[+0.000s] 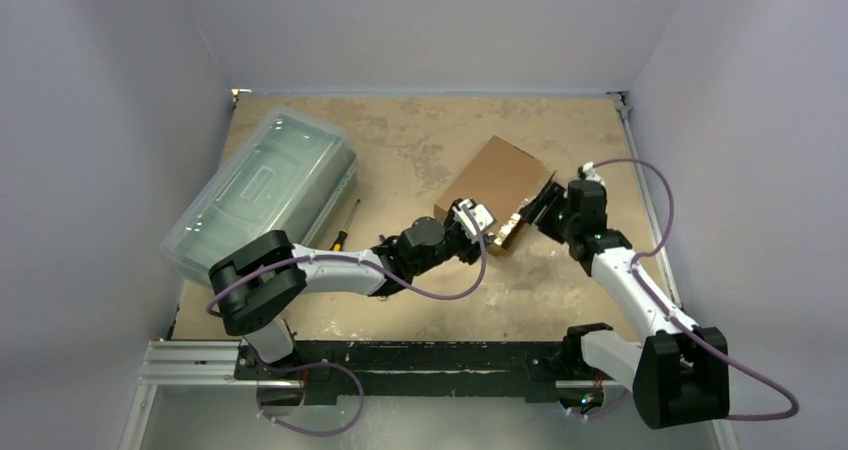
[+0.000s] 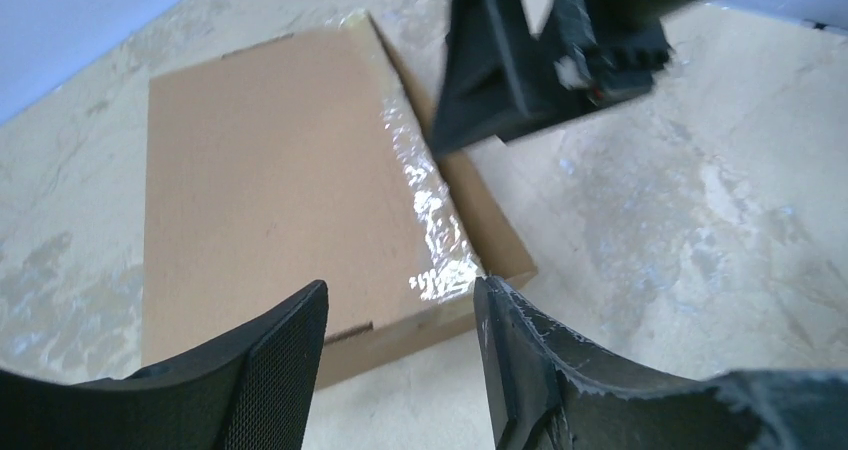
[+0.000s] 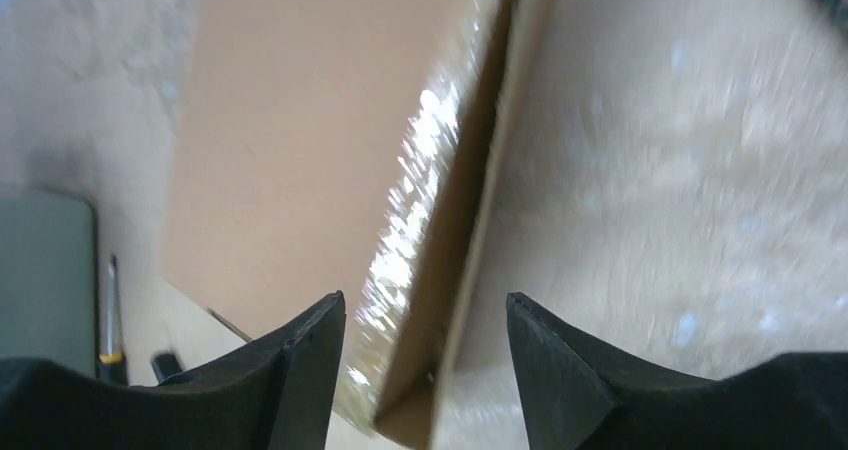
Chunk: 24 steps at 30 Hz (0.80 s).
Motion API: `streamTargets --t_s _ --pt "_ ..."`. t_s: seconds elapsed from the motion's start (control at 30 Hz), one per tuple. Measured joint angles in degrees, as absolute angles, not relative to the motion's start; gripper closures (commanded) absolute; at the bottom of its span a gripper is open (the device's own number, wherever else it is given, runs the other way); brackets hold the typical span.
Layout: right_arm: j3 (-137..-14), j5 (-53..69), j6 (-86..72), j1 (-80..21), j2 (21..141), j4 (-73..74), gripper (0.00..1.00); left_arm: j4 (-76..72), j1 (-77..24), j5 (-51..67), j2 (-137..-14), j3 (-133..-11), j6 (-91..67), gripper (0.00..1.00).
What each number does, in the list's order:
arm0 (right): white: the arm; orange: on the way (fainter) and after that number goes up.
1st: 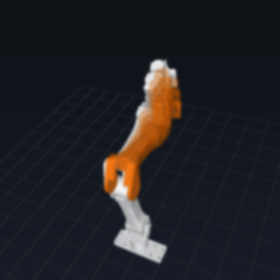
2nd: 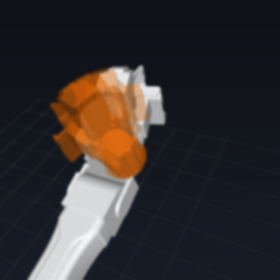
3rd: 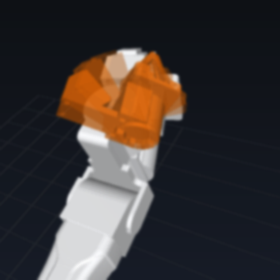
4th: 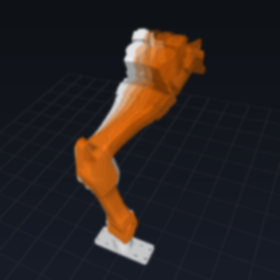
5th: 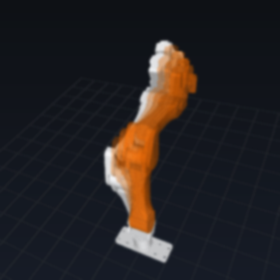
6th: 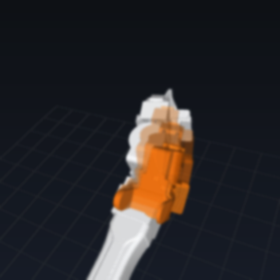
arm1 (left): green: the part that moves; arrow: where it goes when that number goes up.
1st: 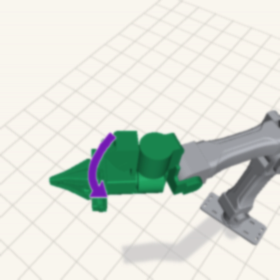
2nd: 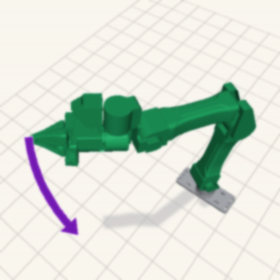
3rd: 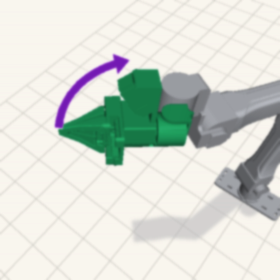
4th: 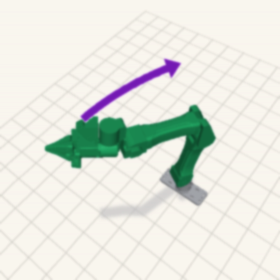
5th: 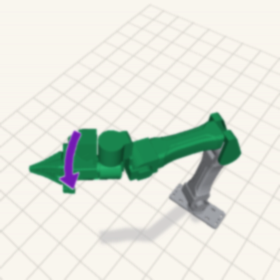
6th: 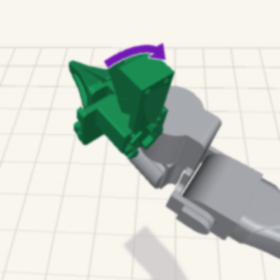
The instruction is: Unpack the express box
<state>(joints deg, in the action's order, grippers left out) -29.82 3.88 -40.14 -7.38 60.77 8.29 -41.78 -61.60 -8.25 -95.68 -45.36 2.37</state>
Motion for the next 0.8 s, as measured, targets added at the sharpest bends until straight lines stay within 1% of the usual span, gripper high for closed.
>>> streamTargets --t_s 0.17,0.33,0.37,0.47,0.6,0.8 --pt "-41.7 -0.3 -36.2 -5.3 64.1 12.2 0.43 -37.7 -61.8 -5.8 -95.4 -49.4 3.2 0.44" --pt "-52.0 -2.0 -33.3 -1.2 75.5 13.4 0.43 -34.3 -62.0 -5.1 -97.1 -53.7 4.2 0.44" --pt "-53.2 -2.2 -32.9 -0.4 77.6 13.5 0.45 -33.8 -62.1 -5.1 -97.8 -54.7 4.4 0.44" --pt "-55.9 -1.8 -31.7 1.8 82.6 14.6 0.51 -32.1 -62.3 -5.2 -101.1 -58.7 5.7 0.45" --pt "-58.3 -0.2 -30.4 3.9 88.3 15.2 0.56 -29.0 -62.4 -5.6 -107.7 -66.3 7.8 0.45" --pt "-58.3 2.4 -29.5 3.9 89.6 15.6 0.65 -25.6 -62.4 -6.0 -115.7 -74.2 11.5 0.47"
